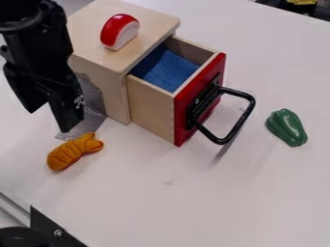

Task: Placing sushi into the drawer

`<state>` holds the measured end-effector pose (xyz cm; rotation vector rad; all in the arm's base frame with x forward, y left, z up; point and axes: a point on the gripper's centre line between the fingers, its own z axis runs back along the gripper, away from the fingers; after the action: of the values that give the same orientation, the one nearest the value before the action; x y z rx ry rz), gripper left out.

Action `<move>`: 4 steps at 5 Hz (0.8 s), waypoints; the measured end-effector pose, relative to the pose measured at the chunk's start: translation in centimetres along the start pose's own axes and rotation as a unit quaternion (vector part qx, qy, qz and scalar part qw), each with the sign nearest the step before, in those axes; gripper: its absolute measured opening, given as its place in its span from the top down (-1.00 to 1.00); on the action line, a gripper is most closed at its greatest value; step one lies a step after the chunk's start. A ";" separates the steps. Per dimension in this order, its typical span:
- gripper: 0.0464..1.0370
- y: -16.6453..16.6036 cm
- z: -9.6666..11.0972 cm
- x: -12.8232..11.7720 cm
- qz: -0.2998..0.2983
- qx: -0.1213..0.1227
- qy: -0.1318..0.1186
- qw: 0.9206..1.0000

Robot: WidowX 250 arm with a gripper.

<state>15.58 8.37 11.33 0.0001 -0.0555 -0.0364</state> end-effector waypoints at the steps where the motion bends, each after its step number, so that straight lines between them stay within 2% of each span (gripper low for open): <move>1: -0.92 -0.1 -0.3 -0.2 0.001 -0.004 0.006 1.000; 3: -0.92 3.5 3.3 5.5 0.012 0.010 -0.022 1.000; 4: -0.92 5.3 3.6 9.2 0.017 0.020 -0.023 0.999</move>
<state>24.71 13.31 15.39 0.0386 -0.1031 -0.0016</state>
